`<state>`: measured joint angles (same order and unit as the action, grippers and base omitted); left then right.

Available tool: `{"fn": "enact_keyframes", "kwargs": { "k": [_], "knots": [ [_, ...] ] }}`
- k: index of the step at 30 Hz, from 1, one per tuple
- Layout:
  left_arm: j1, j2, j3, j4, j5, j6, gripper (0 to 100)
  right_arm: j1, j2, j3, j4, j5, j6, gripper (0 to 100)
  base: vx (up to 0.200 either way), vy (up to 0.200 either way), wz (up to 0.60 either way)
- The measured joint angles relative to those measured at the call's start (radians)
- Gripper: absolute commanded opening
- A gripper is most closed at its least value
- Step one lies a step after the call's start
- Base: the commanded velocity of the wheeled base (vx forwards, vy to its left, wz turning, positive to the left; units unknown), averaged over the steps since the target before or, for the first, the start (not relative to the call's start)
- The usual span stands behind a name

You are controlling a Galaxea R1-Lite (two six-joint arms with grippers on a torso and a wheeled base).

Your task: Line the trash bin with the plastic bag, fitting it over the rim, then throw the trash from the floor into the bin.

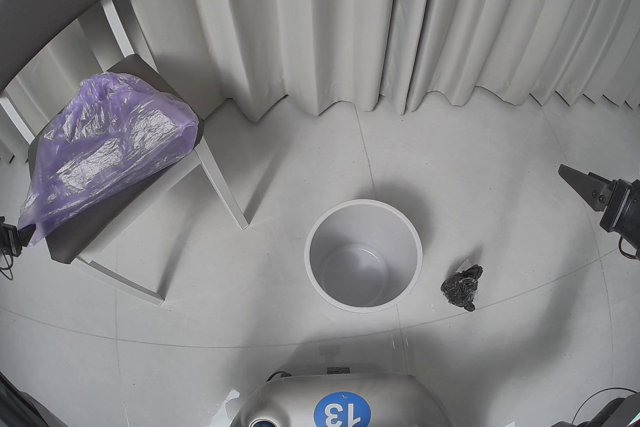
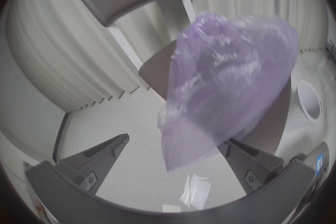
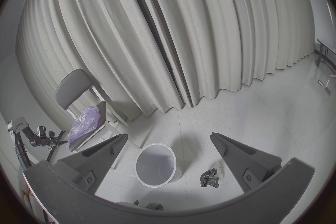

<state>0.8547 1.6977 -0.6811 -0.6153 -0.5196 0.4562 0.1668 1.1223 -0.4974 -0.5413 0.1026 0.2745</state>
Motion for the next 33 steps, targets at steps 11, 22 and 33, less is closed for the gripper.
{"fn": "enact_keyframes", "kwargs": {
  "k": [11,22,33],
  "knots": [
    [-0.045,-0.007,0.053,-0.228,-0.002,-0.190,100,-0.010,-0.003,0.000,0.000,0.000,0.000,100,0.000,0.000,0.00],
    [-0.060,0.024,0.090,-0.297,-0.005,-0.203,100,-0.011,-0.008,0.002,0.000,0.000,0.000,100,0.000,0.000,0.00],
    [-0.078,0.029,0.112,-0.297,-0.029,-0.204,0,-0.010,-0.013,0.001,0.000,0.000,-0.001,100,0.000,0.000,0.00]
  ]
}}
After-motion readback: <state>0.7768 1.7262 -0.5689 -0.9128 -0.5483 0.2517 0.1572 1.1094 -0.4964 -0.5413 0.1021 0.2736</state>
